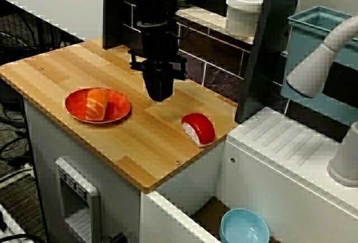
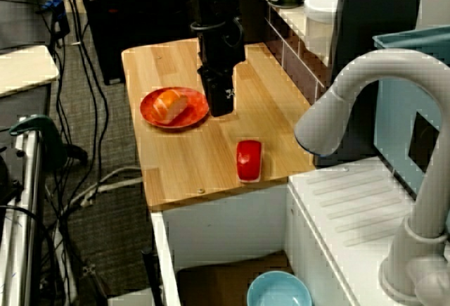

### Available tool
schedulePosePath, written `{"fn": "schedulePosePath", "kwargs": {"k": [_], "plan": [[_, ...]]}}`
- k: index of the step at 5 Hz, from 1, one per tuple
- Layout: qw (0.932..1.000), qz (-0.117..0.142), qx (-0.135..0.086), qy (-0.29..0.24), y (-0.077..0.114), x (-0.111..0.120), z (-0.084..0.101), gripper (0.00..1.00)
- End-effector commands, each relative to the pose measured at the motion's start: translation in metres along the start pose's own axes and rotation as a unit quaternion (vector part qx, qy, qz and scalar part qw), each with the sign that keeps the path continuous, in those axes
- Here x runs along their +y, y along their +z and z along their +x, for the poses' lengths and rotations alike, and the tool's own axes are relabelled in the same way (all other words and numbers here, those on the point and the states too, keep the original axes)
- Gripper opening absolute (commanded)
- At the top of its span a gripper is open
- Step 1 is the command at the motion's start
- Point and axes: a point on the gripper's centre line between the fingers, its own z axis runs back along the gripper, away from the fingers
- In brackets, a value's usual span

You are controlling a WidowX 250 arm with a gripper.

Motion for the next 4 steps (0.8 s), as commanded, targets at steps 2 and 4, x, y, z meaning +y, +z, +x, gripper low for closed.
{"fn": "schedulePosePath", "kwargs": {"k": [2,4], "plan": [[0.9981,0.023,-0.056,0.009,0.002,-0.002,0.015,0.00],[0.9977,0.030,-0.059,0.013,-0.015,-0.013,0.021,0.00]]}}
